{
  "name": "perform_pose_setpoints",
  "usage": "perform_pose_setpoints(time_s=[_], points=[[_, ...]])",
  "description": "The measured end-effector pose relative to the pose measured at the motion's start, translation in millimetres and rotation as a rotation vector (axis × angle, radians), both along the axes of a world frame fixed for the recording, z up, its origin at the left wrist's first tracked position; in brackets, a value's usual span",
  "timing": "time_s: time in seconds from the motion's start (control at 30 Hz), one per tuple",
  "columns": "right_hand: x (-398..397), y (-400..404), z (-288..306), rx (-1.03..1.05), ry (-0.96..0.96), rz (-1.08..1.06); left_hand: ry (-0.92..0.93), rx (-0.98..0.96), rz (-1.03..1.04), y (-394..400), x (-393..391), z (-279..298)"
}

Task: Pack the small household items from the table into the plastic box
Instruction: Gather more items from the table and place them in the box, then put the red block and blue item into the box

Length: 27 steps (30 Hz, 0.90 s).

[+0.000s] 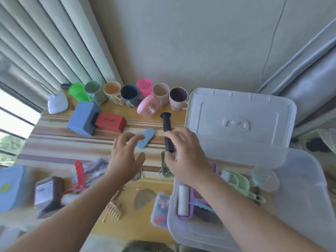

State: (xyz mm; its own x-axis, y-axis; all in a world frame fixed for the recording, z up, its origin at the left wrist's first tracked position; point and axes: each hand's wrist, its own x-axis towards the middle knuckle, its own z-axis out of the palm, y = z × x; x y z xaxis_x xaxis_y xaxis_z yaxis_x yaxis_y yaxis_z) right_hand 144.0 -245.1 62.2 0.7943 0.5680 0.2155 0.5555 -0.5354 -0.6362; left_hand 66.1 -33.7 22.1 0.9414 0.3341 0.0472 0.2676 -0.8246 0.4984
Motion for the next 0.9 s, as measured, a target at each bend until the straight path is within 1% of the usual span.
perform_pose_setpoints(time_s=[0.03,0.1,0.2,0.27,0.33,0.47,0.57,0.67,0.8,0.87,0.9], points=[[3.2,26.2,-3.9,-0.023,0.006,0.030,0.067,-0.009,0.035,22.2,-6.9,-10.1],[10.1,75.2,-22.6,-0.137,0.092,0.068,0.187,-0.022,0.063,59.5,-21.6,-29.3],[23.7,133.7,-63.5,-0.382,0.286,0.081,0.332,-0.005,0.036,104.5,-40.6,-48.9],[30.0,159.4,-90.6,-0.592,0.399,0.110,0.376,-0.007,0.032,131.7,-47.9,-57.8],[37.4,175.8,-113.9,-0.723,0.400,0.137,0.386,-0.010,0.042,157.6,-48.7,-62.6],[55.2,196.7,-134.2,-0.844,0.260,0.139,0.380,-0.018,0.031,200.3,-47.1,-74.8],[61.2,206.9,-142.6,-0.964,0.207,0.181,0.365,-0.003,0.032,222.2,-44.8,-83.3],[53.5,208.8,-150.3,-0.973,0.180,0.139,0.387,-0.009,0.008,233.3,-35.6,-89.1],[39.0,202.4,-145.0,-0.914,0.273,0.080,0.366,0.041,-0.063,241.4,-0.3,-88.2],[32.9,195.5,-137.4,-0.816,0.267,0.040,0.326,0.122,-0.078,241.7,30.5,-88.4],[31.4,191.8,-132.0,-0.730,0.278,0.007,0.306,0.168,-0.087,241.8,48.3,-89.1]])
